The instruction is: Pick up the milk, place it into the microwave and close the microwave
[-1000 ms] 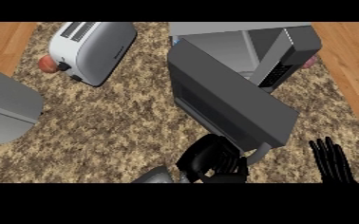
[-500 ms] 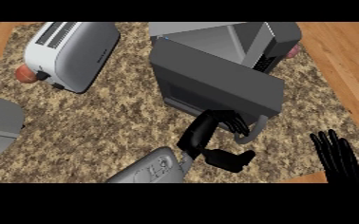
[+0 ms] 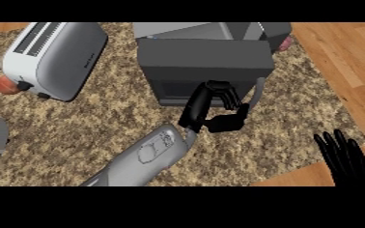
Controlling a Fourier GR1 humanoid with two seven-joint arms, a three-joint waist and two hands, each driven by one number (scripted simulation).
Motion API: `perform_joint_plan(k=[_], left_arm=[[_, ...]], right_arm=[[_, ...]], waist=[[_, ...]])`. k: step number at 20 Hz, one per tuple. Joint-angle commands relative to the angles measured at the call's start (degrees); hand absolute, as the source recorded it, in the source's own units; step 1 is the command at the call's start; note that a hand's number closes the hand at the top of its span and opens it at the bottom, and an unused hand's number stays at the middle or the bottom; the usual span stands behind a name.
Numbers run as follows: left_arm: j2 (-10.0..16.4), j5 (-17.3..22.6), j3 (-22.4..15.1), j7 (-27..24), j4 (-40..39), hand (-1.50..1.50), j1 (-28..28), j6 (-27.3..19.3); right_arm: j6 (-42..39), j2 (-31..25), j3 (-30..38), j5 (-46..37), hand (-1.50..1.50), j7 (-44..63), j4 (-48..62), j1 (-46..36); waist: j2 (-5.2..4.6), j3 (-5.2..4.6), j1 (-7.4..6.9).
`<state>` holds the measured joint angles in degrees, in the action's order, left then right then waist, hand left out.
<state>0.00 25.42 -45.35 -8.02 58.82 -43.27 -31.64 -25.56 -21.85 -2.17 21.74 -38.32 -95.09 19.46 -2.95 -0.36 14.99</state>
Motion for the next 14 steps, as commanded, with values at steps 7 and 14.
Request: perform_joint_plan(k=[7, 14], left_arm=[[0.0, 8.7, 5.7, -5.9, -7.2, 1.5, -8.0, -0.7], [0.0, 11.8, 7.2, -9.5, -11.0, 1.5, -9.8, -0.6]], right_arm=[[-3.0, -1.8, -1.3, 4.6, -1.5, 2.6, -5.1, 0.3], [-4.7, -4.2, -0.4, 7.2, -1.5, 3.9, -7.8, 1.3]], waist=[[-1.22, 0.1, 3.5], [-1.84, 0.14, 5.87]])
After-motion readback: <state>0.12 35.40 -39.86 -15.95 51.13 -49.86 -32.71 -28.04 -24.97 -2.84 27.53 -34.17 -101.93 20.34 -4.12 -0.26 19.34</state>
